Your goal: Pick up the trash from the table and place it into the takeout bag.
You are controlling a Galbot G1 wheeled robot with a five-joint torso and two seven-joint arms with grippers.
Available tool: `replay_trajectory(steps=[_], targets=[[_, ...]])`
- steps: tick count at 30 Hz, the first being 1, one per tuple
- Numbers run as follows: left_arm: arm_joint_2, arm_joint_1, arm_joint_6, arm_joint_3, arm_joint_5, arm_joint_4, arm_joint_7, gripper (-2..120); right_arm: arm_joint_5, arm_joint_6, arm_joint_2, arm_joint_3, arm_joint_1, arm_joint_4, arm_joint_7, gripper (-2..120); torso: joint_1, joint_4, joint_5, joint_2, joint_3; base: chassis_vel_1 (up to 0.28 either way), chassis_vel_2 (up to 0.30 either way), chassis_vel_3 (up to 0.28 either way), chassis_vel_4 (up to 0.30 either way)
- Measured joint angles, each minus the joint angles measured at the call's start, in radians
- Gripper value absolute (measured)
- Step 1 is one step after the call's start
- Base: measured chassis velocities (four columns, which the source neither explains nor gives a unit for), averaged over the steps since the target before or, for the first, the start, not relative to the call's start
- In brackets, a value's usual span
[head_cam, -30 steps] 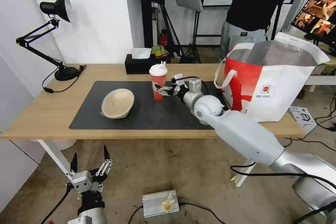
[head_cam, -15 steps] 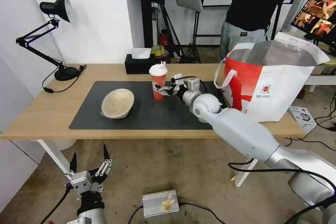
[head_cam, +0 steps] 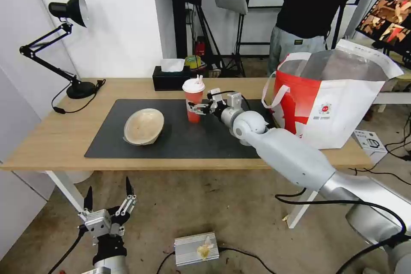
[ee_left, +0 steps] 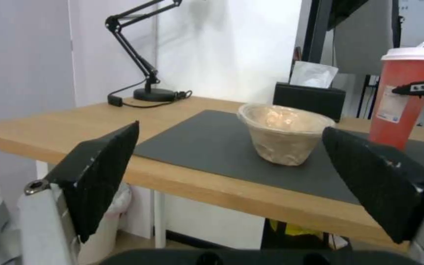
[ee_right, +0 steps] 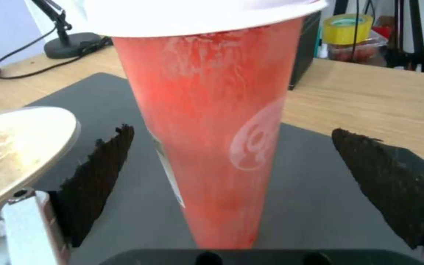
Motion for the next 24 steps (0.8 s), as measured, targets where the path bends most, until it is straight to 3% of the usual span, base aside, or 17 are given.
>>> replay_trajectory(steps=[24], targets=[[0.000, -0.006, -0.013, 0.001, -0.004, 0.019, -0.001, 100, -0.005, 0.000, 0.062, -0.005, 0.014, -0.102, -0.031, 100, 0.000, 0.0000, 0.0000, 0.000, 0.000, 0.000, 0.000, 0.000, 0.000]])
